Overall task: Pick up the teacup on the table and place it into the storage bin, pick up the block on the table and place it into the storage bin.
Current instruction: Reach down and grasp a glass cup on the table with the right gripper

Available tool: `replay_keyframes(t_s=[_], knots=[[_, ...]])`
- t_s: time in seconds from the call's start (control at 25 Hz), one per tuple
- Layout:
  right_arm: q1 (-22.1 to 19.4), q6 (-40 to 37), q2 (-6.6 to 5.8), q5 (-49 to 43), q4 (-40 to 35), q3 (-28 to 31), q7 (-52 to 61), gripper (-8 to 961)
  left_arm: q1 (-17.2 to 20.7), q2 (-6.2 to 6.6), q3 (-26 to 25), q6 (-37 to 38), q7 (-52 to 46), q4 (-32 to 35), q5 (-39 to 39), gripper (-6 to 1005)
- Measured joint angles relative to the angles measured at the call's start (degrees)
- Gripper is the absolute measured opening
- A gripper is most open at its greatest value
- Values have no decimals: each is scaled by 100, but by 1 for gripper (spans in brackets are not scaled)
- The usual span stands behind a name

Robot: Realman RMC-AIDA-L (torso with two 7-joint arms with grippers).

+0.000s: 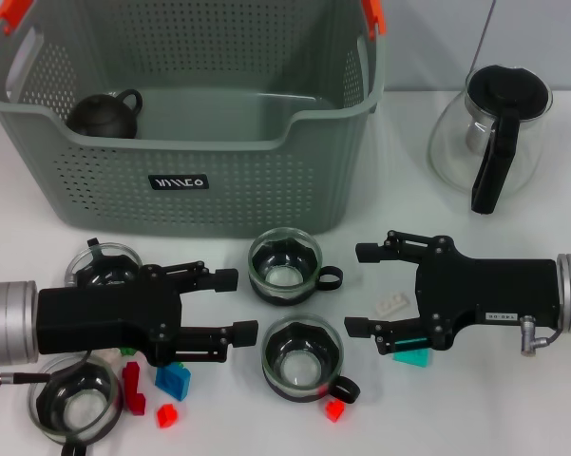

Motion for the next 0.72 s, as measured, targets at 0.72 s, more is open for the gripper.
replay_keyframes(t_s=[0.72], knots=[[4, 42, 3, -3, 0, 0, 2, 944, -19, 28, -30, 12, -9, 1, -45, 832]])
